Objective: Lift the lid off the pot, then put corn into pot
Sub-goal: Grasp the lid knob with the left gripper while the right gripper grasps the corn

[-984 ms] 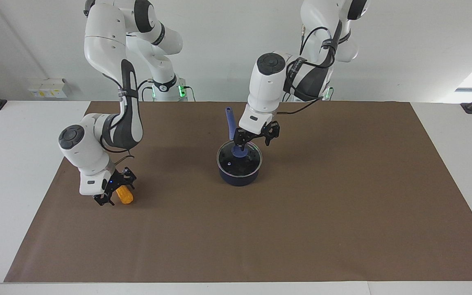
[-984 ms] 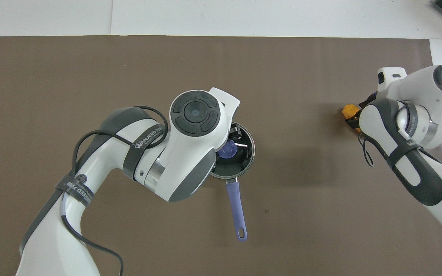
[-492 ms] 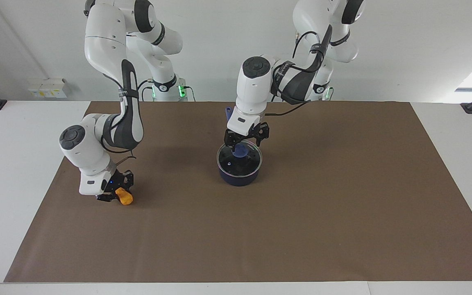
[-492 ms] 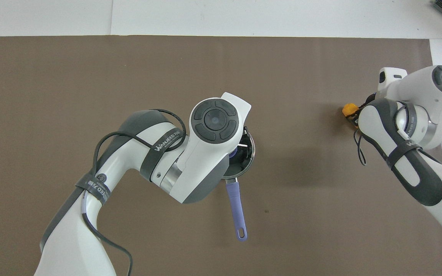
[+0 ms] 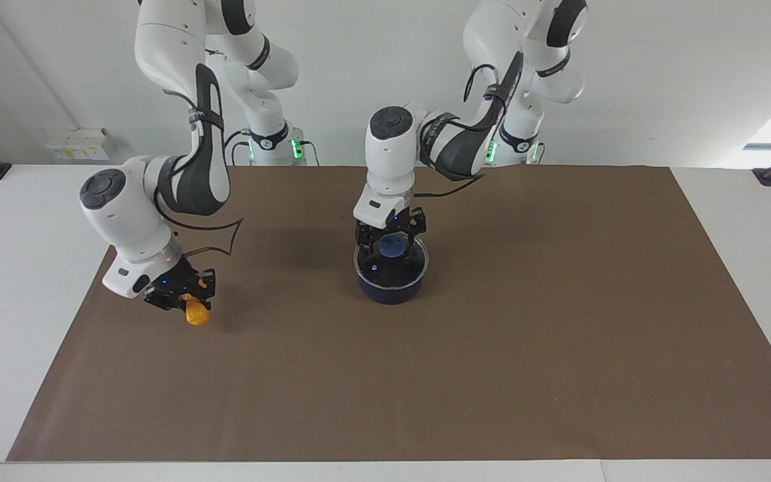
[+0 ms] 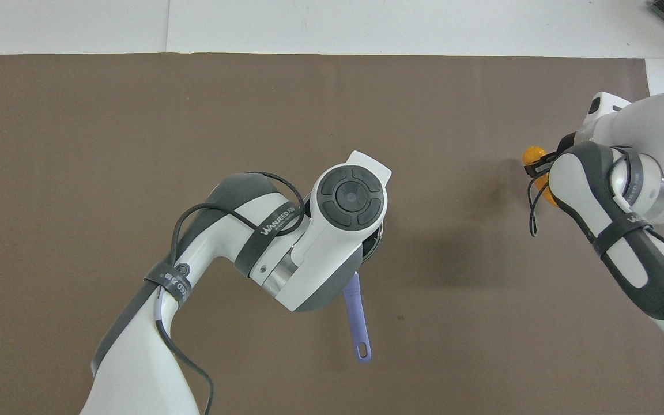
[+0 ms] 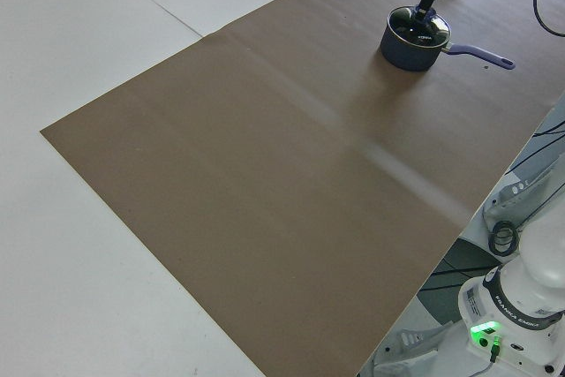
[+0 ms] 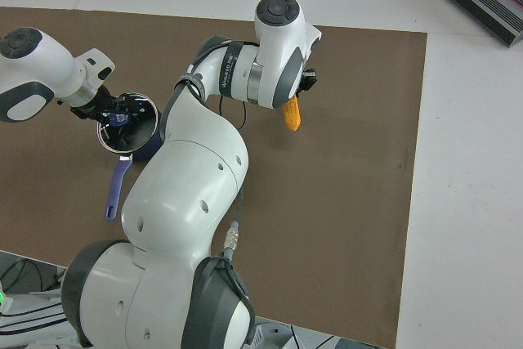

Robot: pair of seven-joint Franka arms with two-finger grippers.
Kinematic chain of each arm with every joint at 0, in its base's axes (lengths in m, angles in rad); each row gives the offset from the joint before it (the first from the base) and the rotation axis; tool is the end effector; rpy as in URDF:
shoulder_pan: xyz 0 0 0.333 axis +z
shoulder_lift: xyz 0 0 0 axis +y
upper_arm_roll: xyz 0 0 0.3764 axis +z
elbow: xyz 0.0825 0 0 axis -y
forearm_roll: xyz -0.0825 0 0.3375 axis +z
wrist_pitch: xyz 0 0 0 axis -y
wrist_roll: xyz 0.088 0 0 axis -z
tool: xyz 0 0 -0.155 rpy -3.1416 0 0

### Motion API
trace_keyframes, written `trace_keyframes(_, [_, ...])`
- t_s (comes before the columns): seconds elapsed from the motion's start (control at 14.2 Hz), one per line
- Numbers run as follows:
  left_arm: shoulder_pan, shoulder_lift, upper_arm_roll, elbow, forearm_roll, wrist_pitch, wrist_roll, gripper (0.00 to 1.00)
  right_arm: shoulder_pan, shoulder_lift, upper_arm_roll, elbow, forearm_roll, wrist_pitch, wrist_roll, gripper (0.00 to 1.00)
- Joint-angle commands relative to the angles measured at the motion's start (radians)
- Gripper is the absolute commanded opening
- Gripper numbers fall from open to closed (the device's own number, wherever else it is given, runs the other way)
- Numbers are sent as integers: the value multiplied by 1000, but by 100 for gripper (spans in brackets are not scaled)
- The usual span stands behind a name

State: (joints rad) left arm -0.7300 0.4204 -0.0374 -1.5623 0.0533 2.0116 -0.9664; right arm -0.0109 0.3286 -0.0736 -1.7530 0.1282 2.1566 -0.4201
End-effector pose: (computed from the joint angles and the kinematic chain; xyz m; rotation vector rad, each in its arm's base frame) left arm 0.4840 -0.4542 0.4313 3.1273 0.2829 0.0696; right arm 0.6329 -0.0386 0.4225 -3.0453 -0.4192 -0.1467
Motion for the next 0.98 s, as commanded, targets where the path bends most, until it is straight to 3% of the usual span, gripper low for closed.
trace_keyframes(0.0, [-15, 8, 14, 18, 25, 1, -18, 100, -6, -54, 3, 4, 1, -72, 52, 0])
trace_keyframes(0.14, [-15, 6, 14, 19, 25, -7, -17, 81, -8, -94, 0, 4, -4, -115, 81, 0])
trace_keyframes(0.49, [-15, 8, 16, 21, 33, -7, -17, 76, -20, -144, -8, 75, -15, -262, 87, 0])
trace_keyframes(0.56, [-15, 8, 16, 21, 33, -7, -18, 69, -20, -164, -11, 75, -16, -274, 95, 0])
trace_keyframes(0.77, [-15, 6, 16, 22, 43, -11, -18, 13, -20, -227, -11, 76, -53, -320, 123, 0])
trace_keyframes(0.84, [-15, -2, 17, 22, 49, -13, -17, 0, -18, -249, -11, 75, -58, -342, 124, 0])
trace_keyframes(0.91, [-14, -9, 20, 25, 49, -17, -17, 0, -18, -264, -11, 75, -59, -360, 124, 0])
